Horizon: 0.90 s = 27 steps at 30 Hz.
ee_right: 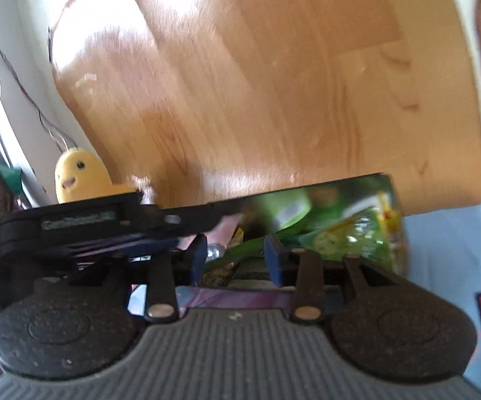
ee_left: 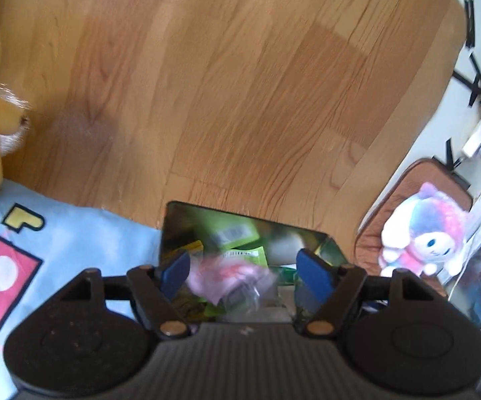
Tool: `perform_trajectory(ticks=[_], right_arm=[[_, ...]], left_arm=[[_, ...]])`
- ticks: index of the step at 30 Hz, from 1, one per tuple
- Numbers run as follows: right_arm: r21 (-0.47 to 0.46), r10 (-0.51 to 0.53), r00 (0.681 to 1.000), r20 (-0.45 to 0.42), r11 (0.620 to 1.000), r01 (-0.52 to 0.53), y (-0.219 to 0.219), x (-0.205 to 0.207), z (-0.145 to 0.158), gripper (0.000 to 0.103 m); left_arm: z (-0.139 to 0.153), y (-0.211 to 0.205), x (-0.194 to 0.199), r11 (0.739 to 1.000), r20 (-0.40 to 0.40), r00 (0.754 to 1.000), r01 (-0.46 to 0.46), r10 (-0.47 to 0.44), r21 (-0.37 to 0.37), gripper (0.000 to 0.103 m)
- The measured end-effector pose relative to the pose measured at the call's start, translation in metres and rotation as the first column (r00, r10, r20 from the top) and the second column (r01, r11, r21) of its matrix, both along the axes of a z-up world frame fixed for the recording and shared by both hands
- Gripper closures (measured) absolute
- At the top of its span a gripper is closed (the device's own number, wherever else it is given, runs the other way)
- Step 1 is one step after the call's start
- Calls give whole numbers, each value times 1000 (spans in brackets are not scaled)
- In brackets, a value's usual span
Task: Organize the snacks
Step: 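Grasp the pink candy bag with left tool and drop it into the tin box, then lower the left tool onto the orange-red jelly bag and grasp it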
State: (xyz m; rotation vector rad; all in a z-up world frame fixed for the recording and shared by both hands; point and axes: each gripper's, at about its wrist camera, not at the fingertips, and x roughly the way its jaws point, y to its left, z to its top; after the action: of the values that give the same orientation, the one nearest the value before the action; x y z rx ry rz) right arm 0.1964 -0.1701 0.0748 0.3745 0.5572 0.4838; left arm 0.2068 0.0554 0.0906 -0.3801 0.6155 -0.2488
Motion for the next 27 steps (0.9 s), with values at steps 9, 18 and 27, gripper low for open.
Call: perform_trajectory(ticks=[9, 18, 27], right_arm=[[135, 85, 988, -131, 989, -67, -44, -82, -23, 61], [134, 418, 868, -267, 908, -397, -48, -167, -52, 57], [65, 425, 882, -203, 905, -421, -37, -201, -49, 56]], left_arm=[[-10, 4, -84, 994, -17, 994, 106, -106, -30, 30], [-62, 3, -188, 954, -166, 940, 292, -299, -69, 30], [-80, 2, -237, 956, -182, 940, 277, -290, -93, 32]])
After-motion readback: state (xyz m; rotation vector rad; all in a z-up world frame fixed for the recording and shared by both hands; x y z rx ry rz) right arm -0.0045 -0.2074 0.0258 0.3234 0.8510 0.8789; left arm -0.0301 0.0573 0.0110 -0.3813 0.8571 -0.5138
